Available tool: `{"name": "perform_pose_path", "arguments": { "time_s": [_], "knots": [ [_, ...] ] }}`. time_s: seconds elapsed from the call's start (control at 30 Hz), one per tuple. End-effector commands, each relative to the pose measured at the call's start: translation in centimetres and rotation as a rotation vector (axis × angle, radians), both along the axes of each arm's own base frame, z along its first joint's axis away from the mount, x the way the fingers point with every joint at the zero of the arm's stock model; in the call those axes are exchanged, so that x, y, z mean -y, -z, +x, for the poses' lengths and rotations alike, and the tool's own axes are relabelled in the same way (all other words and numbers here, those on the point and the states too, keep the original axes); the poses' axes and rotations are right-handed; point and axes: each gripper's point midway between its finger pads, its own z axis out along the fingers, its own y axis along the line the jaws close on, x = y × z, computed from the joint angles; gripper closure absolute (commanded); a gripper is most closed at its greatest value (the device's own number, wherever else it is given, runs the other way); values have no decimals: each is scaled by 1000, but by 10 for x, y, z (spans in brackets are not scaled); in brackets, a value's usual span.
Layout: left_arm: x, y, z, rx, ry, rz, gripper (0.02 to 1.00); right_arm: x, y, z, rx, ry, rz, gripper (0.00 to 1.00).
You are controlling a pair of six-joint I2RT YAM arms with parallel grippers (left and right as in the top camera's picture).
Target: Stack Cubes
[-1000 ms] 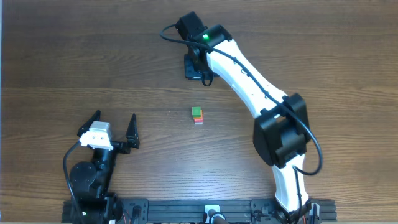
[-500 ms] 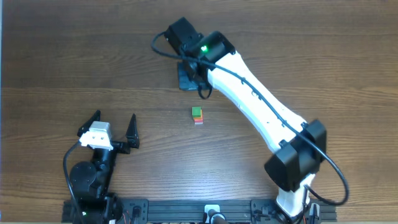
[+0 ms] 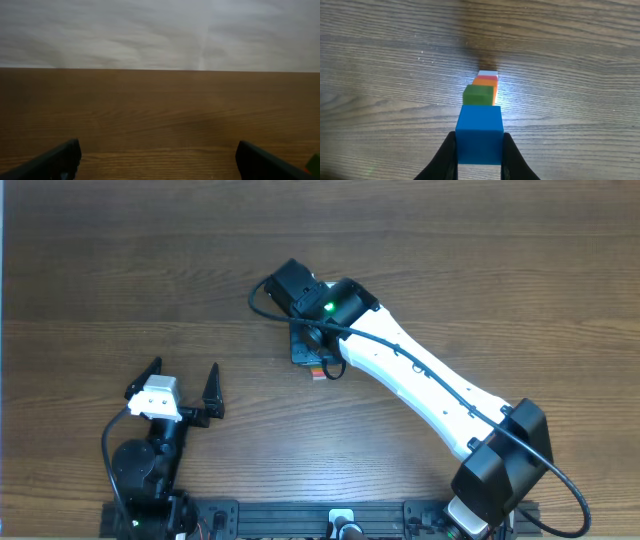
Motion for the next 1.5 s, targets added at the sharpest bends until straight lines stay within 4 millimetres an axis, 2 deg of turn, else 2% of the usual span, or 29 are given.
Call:
{"name": "perform_pose_path", "arguments": {
  "time_s": [0.03,0.37,1.5],
  "knots": [
    [0,1,0,2,5,14,18,0,-5,-3,11,11,12,989],
    [0,1,0,2,5,14,18,-5,14,-2,-31,19,-9,989],
    [0,1,0,2,5,14,18,-7,29,-2,-31,15,-19,989]
  ]
}}
